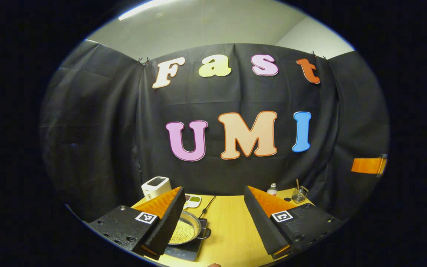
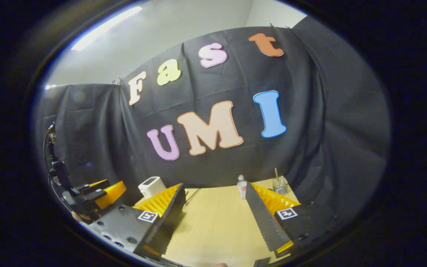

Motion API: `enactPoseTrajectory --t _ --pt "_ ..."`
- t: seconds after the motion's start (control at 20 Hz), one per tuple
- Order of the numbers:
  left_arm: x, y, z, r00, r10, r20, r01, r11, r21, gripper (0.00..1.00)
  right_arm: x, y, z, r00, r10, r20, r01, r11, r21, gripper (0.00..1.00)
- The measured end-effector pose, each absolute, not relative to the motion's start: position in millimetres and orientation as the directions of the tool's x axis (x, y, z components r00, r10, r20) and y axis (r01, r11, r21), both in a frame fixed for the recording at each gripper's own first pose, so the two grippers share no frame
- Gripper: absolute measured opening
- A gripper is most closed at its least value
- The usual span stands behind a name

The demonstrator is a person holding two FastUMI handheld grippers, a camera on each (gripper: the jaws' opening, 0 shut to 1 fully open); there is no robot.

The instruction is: First push the handle of the pot to place it horizontally, then grasp the pot with both hands and set it on the induction cooktop.

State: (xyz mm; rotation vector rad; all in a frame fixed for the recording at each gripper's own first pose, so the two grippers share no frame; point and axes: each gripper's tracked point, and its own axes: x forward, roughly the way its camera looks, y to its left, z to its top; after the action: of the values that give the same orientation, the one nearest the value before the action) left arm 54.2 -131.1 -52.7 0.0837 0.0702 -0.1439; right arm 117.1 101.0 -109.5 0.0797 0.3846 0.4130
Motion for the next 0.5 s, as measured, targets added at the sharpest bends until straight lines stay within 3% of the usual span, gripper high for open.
enactPoseTrajectory --t 0.5 --pt "52 -157 -48 0.978 -0.196 -0.074 0.203 0.974 0.102 0.96 94 60 -80 0.918 0.27 -0.291 -0.259 0.963 0.077 0.92"
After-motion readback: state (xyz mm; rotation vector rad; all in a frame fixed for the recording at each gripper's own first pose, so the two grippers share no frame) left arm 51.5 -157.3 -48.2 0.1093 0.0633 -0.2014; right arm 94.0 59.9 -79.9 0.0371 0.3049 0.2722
